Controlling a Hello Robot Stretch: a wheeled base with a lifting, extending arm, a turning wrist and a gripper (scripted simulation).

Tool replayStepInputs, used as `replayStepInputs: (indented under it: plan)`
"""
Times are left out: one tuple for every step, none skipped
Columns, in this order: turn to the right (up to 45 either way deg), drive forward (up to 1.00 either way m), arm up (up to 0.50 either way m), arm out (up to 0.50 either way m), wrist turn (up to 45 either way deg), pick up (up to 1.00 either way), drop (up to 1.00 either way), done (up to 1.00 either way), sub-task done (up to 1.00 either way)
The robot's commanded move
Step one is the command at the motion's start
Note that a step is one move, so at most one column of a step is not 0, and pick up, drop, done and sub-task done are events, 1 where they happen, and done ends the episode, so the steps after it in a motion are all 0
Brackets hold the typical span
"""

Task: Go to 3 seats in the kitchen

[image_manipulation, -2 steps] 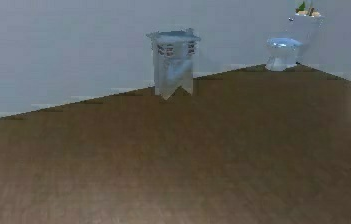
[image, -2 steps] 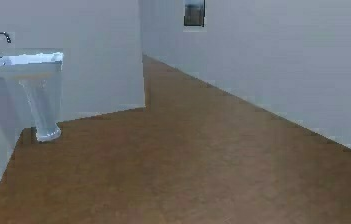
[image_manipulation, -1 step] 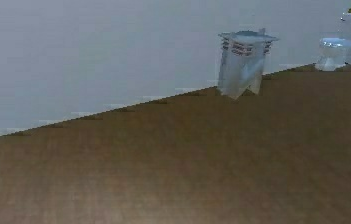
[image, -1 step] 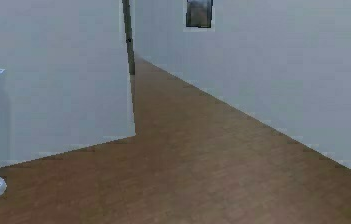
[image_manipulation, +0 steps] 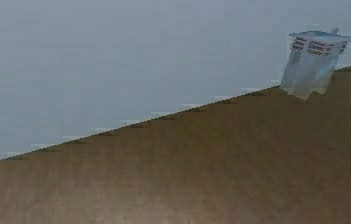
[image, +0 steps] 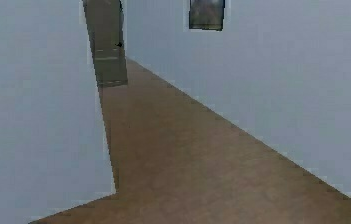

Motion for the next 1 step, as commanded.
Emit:
replayStepInputs:
  plan:
    - [0.0, 1.0, 0.0, 0.0, 0.0, 0.0, 0.0, 0.0, 0.0]
